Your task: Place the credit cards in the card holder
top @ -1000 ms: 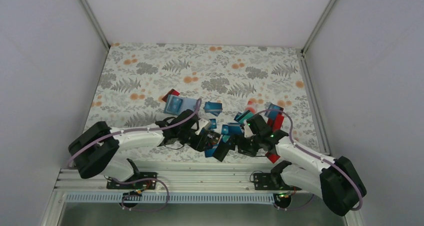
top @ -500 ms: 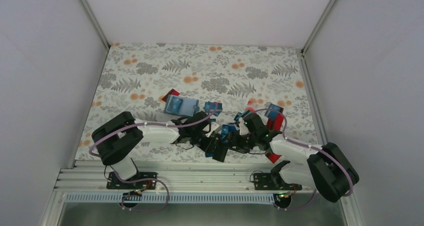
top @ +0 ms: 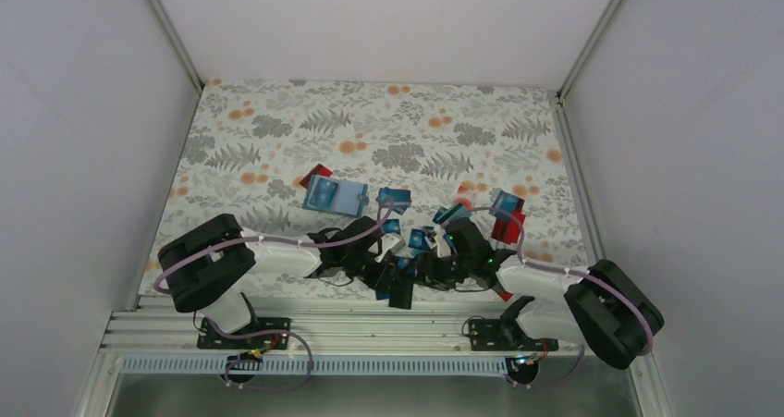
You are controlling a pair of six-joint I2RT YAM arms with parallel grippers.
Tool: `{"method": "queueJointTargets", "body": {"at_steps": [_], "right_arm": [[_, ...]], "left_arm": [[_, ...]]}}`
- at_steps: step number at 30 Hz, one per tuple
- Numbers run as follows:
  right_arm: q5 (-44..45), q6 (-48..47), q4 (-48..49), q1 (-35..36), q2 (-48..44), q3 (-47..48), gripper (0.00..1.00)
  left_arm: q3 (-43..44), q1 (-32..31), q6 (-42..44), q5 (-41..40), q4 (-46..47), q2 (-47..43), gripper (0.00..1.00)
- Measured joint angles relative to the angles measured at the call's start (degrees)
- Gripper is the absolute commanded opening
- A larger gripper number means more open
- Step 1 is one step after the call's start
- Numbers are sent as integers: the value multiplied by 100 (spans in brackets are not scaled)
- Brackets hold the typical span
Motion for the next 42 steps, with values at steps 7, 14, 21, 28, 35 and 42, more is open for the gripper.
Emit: {"method": "queueJointTargets", "body": {"at_steps": [7,14,21,28,35,42], "right_arm": [[13,229,9,328,-50,-35,66],[339,-63,-1226,422,-577,227,76],[76,-70,-2004,470,-1333,4,74],[-236,334,-1744,579,-1534,-496,70],[-326,879,-509,623,-1458,-994,65],[-476,1296,575,658,-1051,-1246,60]], "left_arm": [[-328,-116,-308,2,144,-256,52],[-363,-201,-442,-81,133,-293,50],[-343,-201,-575,-160,212,-234,49],[-326,-201,-643,-205,275,-195,49],[-326,-201,-706,-229,291,-195,48],[-334,-201,-752,-251,350,-177,48]]}}
